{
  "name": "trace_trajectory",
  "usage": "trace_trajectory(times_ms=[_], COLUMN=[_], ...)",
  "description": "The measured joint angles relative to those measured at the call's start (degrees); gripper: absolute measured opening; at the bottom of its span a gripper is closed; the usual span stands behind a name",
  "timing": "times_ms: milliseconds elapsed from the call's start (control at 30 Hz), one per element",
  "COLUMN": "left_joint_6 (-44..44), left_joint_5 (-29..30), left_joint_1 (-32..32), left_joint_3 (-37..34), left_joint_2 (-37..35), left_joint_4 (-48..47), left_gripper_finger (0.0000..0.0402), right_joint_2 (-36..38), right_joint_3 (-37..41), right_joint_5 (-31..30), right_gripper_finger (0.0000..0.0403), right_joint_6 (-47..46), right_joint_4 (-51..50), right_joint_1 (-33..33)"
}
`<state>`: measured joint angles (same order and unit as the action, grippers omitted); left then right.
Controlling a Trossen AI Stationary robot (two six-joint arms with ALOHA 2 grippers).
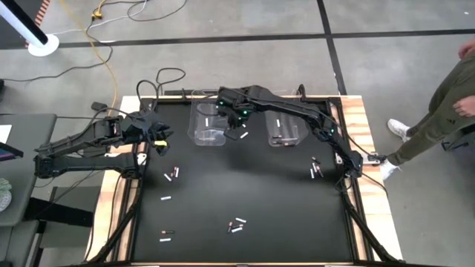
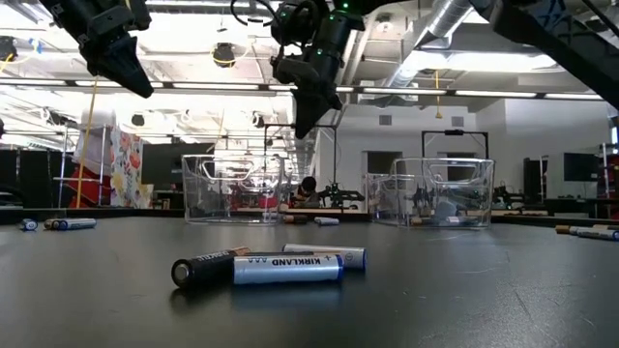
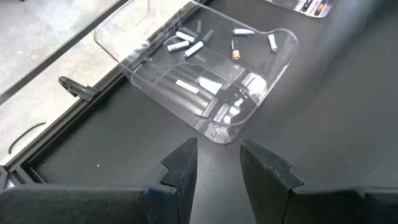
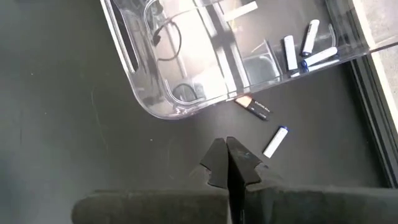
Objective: Sort batteries
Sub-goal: Put the white battery into the left transparent bin
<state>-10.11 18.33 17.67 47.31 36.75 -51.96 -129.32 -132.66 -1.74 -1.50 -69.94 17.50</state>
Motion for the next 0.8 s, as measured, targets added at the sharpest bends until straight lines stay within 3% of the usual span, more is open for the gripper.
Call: trace_trajectory(times_ms=[267,533,800], left_joint_6=[0.4,0.3,0.5], left_joint_5=[0.0,0.0,0.0], left_joint_1=[0.0,0.0,0.0], left_joint_3=[0.0,0.0,0.0], left_joint_2=[0.0,0.0,0.0], left_joint_4=[0.0,0.0,0.0], left_gripper_finger=[0.0116,0.0116,0.0116], right_joint_2=[0.0,-0.3,-4.1], right_joint_3=[0.0,0.0,-0.1], right_joint_5=[0.1,0.7,1.8], right_gripper_finger=[0.0008,0.0006,0.0001], right_joint_6=[0.0,0.6,0.5], right_joint_4=[1.8,20.1,25.4], right_joint_1=[-0.1,0.4,2.0])
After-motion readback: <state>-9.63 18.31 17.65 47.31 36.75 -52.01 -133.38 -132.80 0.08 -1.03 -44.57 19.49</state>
